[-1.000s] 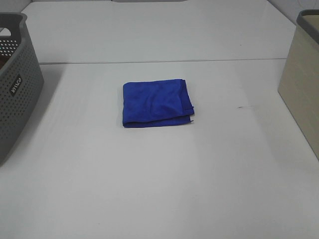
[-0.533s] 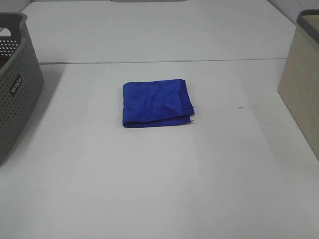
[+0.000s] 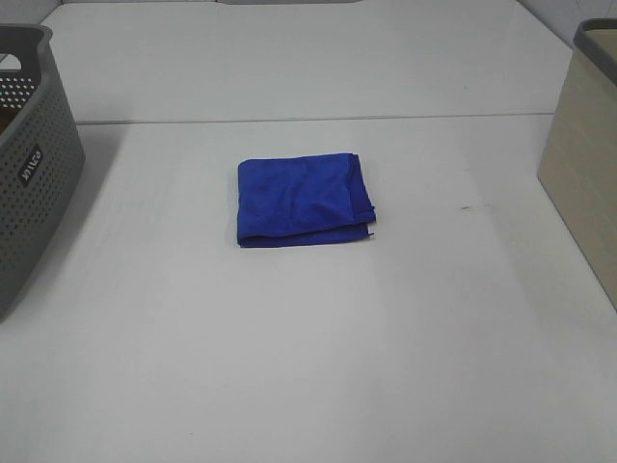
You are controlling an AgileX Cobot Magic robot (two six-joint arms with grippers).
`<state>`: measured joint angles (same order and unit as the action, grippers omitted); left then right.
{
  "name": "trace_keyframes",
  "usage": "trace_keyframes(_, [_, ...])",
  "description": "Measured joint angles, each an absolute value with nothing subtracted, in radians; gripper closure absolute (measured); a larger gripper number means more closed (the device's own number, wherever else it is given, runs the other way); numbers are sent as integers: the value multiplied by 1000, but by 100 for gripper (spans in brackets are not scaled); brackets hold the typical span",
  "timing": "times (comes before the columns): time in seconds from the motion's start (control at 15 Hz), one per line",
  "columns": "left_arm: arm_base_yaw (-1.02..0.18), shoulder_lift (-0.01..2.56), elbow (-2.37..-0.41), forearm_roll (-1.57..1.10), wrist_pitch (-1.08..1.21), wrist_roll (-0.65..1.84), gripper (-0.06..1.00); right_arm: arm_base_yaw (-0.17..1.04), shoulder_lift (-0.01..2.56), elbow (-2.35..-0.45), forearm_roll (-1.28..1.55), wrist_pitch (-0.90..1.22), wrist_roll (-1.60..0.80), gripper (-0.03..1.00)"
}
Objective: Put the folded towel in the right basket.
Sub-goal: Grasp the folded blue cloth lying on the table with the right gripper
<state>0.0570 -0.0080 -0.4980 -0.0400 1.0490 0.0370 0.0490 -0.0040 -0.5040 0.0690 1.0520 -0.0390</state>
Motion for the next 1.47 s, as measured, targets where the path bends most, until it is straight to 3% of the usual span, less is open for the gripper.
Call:
trace_keyframes(1.0, [57, -8, -498, -40, 1049, 37, -3, 49, 2, -504, 69, 1052, -38, -1])
trace_keyframes(1.2, [57, -8, -498, -40, 1049, 37, -3, 49, 191, -594, 85, 1103, -10, -1])
trace_keyframes(1.47, [57, -8, -498, -40, 1049, 37, -3, 49, 674, -947, 141, 1163, -7, -1])
